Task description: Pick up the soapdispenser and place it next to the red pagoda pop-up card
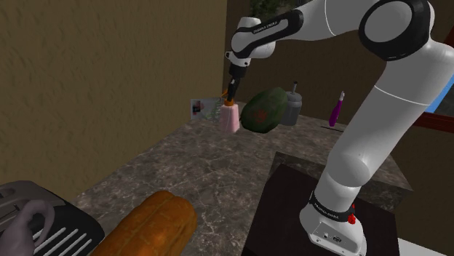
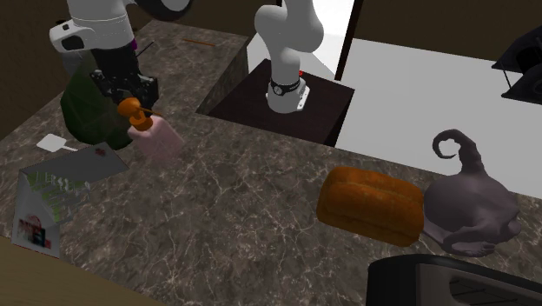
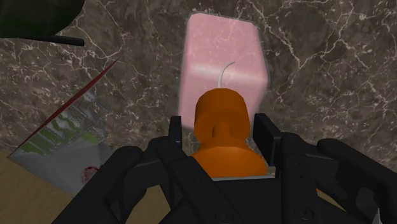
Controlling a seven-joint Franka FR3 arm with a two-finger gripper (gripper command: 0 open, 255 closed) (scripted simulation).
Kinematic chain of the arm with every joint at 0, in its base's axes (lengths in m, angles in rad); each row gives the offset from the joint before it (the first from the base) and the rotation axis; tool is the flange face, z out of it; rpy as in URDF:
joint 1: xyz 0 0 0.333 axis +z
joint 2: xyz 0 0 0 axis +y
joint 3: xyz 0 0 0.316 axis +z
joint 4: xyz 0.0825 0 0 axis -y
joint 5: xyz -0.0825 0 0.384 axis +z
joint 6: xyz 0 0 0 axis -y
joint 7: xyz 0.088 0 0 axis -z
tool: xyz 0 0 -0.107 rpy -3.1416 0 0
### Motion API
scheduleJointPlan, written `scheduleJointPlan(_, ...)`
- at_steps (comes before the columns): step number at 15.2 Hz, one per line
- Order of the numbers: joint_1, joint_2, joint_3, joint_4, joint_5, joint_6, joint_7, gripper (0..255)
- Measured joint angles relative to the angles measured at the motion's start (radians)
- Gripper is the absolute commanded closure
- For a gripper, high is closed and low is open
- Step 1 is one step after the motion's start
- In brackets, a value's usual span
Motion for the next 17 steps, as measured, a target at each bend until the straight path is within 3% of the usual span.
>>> scheduleJointPlan(17,0.002,0.071,-0.004,-0.135,0.021,0.205,-0.02,255)
